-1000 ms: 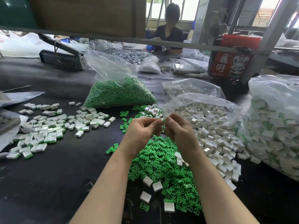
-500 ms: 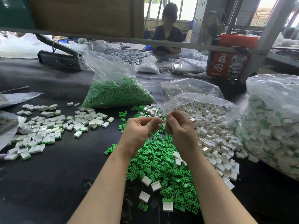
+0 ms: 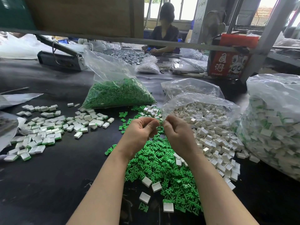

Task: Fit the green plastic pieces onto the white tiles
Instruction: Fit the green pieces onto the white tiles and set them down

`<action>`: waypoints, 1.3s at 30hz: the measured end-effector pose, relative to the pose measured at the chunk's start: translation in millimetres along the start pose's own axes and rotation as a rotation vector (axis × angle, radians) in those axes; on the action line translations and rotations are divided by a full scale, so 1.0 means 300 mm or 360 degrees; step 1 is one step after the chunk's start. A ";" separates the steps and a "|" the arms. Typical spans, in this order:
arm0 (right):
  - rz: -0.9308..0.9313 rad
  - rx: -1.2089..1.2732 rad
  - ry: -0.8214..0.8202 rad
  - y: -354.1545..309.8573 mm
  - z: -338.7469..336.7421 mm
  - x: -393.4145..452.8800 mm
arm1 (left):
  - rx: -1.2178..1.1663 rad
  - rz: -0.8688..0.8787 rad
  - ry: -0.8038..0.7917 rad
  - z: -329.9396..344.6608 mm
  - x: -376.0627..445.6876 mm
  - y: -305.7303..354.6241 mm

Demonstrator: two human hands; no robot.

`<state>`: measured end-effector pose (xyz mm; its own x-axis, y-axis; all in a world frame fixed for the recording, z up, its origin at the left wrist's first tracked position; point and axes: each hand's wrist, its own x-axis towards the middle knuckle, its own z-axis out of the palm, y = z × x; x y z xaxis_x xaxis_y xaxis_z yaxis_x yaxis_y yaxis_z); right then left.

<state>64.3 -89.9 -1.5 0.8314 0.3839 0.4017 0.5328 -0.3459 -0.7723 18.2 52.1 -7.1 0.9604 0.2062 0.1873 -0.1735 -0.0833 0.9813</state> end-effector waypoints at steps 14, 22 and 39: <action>0.0176 0.0423 -0.0215 -0.003 0.003 -0.011 | 0.0049 -0.0126 -0.0177 0.001 -0.002 -0.008; 0.0258 0.0423 -0.0320 0.007 0.013 -0.010 | -0.0018 -0.0191 -0.0209 0.009 -0.012 -0.019; 0.0292 0.0457 -0.0319 -0.025 0.015 -0.012 | -0.0058 -0.0072 -0.0359 0.023 -0.017 -0.016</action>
<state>56.6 -84.9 0.6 0.8464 0.5072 0.1622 0.2888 -0.1815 -0.9400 15.6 44.6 -13.1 0.9911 -0.0146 0.1325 -0.1330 -0.0428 0.9902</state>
